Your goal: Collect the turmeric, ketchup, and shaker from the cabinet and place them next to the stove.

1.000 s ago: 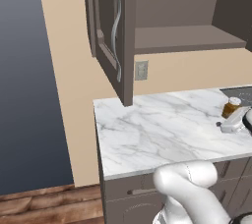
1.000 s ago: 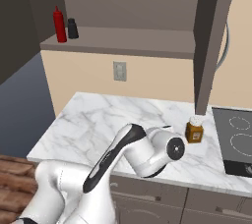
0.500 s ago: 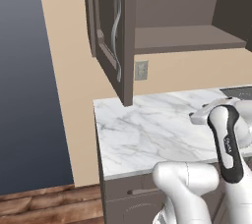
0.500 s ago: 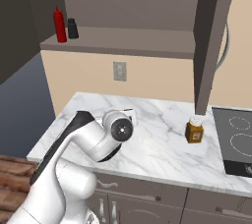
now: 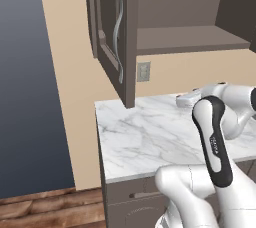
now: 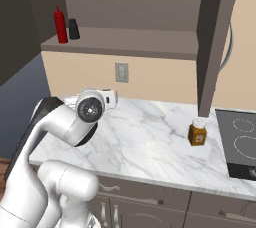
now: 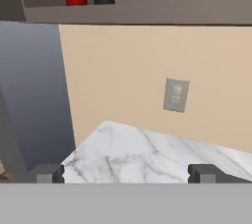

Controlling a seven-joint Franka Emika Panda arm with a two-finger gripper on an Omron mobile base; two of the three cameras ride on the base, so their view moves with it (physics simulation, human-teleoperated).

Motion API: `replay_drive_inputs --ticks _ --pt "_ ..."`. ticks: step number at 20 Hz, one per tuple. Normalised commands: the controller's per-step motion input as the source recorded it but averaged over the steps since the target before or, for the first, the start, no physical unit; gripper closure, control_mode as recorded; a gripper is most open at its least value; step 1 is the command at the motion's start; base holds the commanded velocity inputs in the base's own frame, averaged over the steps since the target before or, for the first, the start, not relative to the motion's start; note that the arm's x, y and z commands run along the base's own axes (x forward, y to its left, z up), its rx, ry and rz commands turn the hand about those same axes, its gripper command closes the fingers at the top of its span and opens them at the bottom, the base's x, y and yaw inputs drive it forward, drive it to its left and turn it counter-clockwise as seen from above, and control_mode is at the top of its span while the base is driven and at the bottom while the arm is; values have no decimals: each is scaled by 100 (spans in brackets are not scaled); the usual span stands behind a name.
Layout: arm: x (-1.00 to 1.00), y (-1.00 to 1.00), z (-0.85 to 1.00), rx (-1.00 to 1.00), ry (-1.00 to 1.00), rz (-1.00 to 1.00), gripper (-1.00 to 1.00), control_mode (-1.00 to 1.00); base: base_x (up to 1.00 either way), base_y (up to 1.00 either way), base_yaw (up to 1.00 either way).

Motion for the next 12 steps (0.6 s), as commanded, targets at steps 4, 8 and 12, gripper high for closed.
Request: replay_drive_inputs --ticks 4,8,12 --pt "0 18 100 8 4 1 -100 -100 0 0 0" --pt "0 10 100 8 5 3 -100 -100 0 0 0" --pt "0 16 95 9 2 3 -100 -100 0 0 0"
